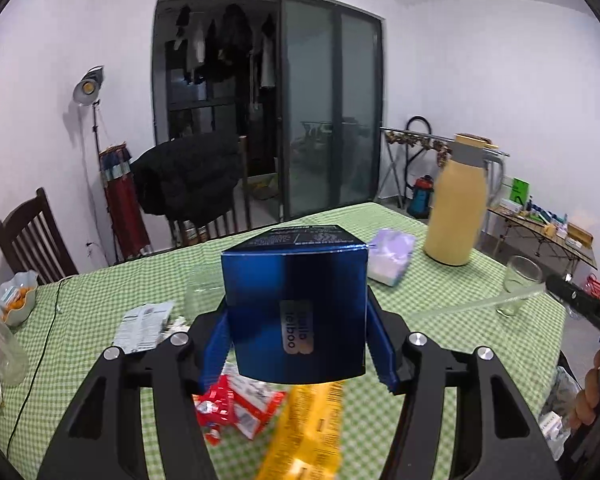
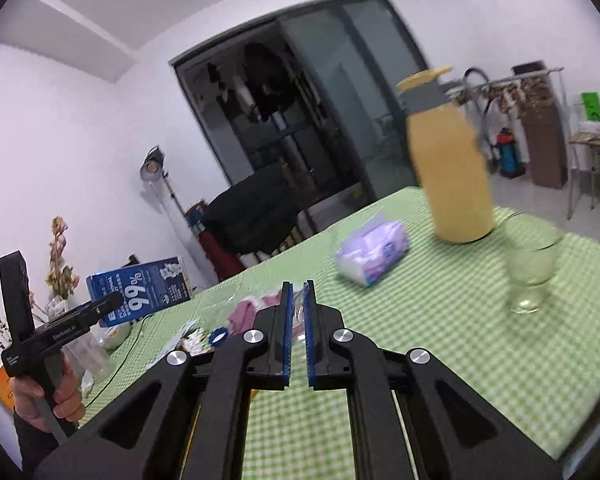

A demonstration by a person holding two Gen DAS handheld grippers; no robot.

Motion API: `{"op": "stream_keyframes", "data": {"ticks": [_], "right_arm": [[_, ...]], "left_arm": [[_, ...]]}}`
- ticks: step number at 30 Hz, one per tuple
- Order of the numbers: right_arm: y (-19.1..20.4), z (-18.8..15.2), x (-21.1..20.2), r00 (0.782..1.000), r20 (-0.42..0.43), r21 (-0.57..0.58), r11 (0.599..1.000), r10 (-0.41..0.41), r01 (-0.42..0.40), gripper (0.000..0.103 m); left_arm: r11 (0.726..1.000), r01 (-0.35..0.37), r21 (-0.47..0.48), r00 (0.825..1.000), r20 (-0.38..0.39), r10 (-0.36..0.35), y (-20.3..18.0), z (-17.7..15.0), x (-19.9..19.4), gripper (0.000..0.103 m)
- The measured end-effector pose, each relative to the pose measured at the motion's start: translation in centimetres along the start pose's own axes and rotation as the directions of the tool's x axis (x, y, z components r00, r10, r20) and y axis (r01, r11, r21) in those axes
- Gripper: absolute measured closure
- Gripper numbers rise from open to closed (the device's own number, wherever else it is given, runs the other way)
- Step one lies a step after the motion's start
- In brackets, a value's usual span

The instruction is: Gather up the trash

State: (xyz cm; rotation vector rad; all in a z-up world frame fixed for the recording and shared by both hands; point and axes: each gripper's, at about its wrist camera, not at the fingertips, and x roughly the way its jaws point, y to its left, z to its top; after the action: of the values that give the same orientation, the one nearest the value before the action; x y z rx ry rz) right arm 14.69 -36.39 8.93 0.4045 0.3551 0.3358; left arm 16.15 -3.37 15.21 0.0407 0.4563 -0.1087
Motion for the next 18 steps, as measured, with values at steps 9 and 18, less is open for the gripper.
{"op": "stream_keyframes", "data": {"ticks": [9, 18], "right_arm": [[-5.9, 1.0, -11.8, 0.97, 0.155, -0.021, 0.981, -0.188, 0.193, 0.098], [-15.7, -2.9, -25.0, 0.86, 0.169, 0.032, 0.874, -0.482, 0.484, 0.097]], "left_arm": [[0.99, 0.114, 0.078, 0.993, -0.012, -0.114, -8.3, -0.8, -1.7, 0.046], [0.939, 0.282, 0.198, 0.959, -0.063, -0.275, -19.8, -3.4, -4.2, 0.046]]}}
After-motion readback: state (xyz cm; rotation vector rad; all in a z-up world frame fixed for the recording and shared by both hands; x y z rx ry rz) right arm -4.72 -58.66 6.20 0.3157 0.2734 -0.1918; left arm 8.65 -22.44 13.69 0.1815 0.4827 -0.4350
